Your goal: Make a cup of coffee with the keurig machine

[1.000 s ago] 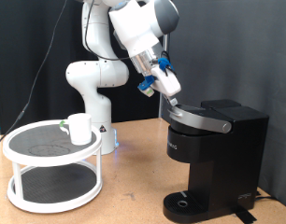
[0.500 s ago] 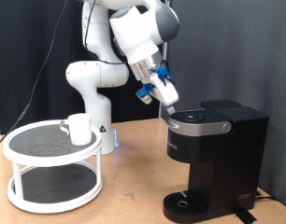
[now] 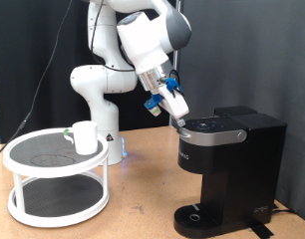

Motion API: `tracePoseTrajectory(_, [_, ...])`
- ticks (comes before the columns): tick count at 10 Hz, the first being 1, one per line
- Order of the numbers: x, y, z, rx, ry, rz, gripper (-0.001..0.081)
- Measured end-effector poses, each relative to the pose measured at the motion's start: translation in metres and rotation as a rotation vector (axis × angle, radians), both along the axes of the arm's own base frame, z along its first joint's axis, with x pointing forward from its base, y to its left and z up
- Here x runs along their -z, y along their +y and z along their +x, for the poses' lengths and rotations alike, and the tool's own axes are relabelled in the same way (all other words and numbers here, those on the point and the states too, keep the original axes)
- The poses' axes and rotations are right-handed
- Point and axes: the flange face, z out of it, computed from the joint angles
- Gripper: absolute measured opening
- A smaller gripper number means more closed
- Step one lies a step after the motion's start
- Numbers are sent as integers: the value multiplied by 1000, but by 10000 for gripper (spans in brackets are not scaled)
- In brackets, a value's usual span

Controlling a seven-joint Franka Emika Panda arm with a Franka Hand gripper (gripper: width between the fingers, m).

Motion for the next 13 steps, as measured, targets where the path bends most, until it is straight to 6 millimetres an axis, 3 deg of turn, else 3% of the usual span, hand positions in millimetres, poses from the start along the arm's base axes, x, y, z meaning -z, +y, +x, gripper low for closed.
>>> tracePoseTrajectory(3, [-8,-2,-3,-33,-32,33,0])
tracePoseTrajectory(7, [-35,-13,-24,-49,-90,118,0])
tracePoseTrajectory(10, [-32,-14,-30,-78,-78,153,0])
tracePoseTrajectory(13, [-26,-31,-58,74,-139,213,0])
